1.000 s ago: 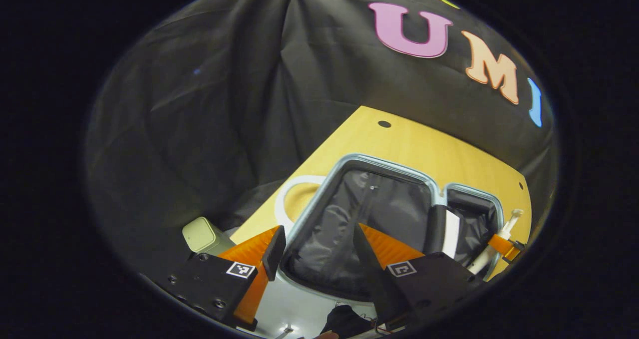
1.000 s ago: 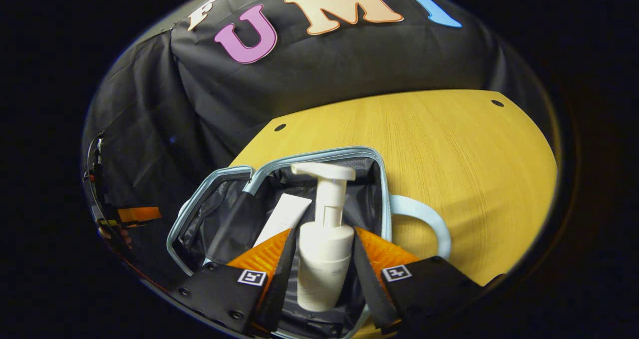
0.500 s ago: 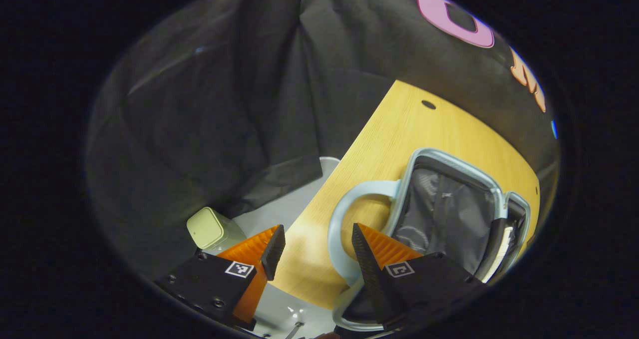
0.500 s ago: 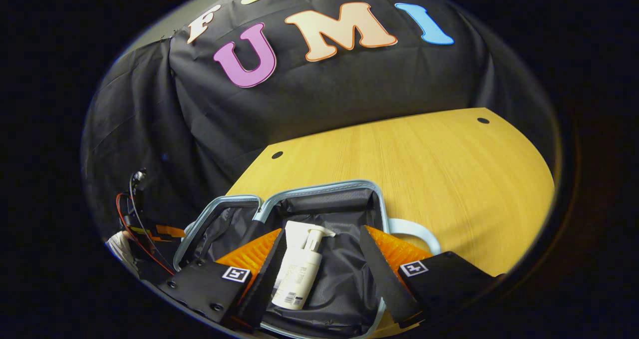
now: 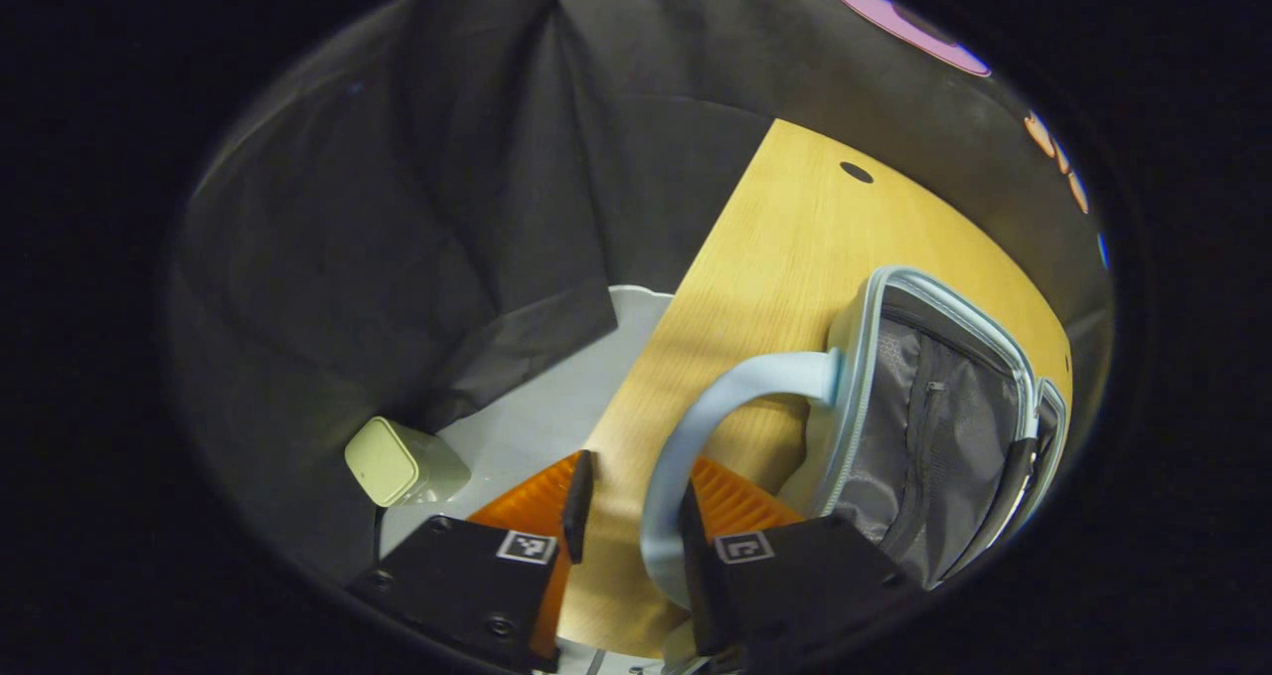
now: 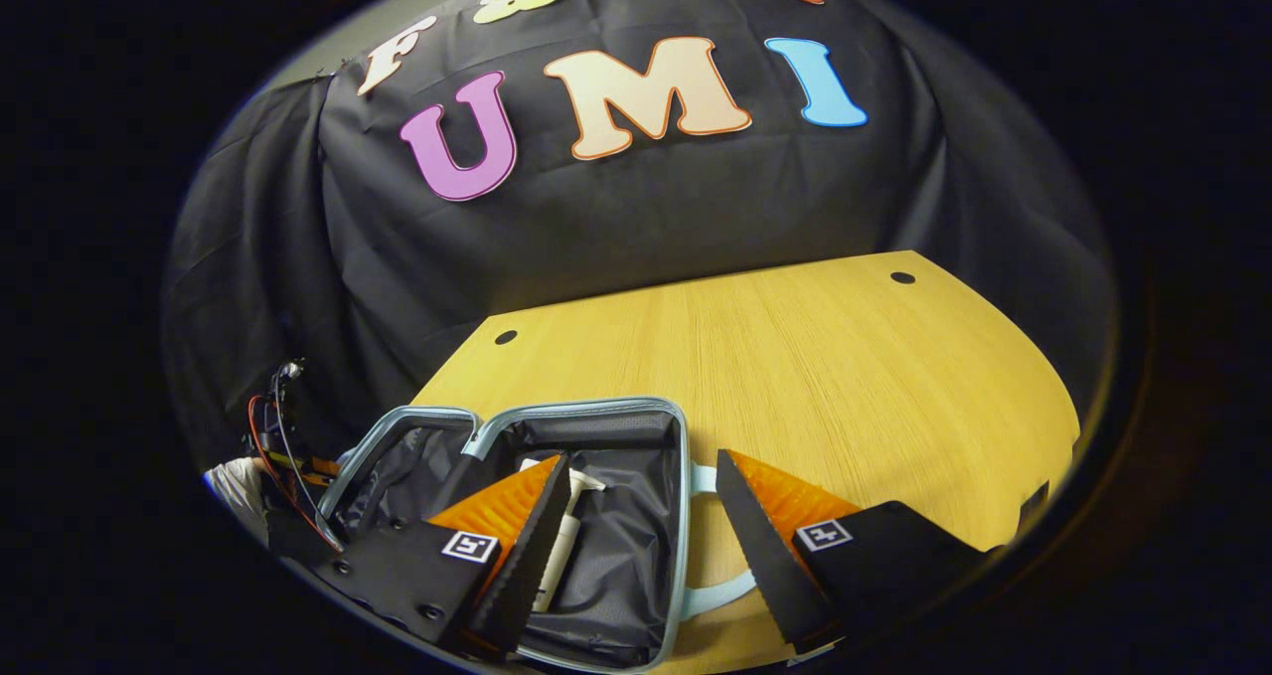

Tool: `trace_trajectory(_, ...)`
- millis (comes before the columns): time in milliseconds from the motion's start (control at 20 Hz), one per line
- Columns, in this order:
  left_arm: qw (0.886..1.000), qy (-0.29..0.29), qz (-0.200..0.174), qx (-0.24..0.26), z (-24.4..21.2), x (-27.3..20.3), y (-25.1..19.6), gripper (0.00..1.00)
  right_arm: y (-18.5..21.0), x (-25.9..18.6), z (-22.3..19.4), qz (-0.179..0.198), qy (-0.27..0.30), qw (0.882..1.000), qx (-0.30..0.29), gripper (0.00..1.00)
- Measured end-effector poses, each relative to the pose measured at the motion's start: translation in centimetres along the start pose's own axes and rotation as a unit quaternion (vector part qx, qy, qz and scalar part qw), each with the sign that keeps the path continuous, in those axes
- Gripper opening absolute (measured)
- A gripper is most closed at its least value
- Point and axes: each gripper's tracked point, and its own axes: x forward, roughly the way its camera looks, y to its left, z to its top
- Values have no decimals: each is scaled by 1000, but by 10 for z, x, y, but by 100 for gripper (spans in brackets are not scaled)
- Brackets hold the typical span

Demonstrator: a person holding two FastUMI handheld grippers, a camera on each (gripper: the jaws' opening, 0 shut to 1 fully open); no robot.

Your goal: First open the suitcase, pack the skin care products into it, and then close the suitcase.

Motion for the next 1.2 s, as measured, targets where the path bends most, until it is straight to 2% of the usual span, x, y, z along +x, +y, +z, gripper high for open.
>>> trace_trajectory(100, 1000, 7, 9, 10, 3, -1, -1, 12, 1, -3, 2, 3, -5, 1000, -5, 93)
trace_trajectory(250, 1000, -14, 12, 10, 11, -14, -5, 6, 3, -6, 7, 13, -12, 1000, -11, 93)
trace_trajectory(500, 996, -68, 36, 39, 32, -59, -10, 2, 6, -2, 18, 36, -28, 999, -15, 93)
trace_trajectory(850, 981, -162, 50, 94, 66, -162, -59, 0, 1, -11, 32, 87, -40, 995, -34, 93)
trace_trajectory(1200, 973, -203, 37, 107, 63, -220, -121, 0, -34, -29, 55, 107, -61, 992, -40, 93)
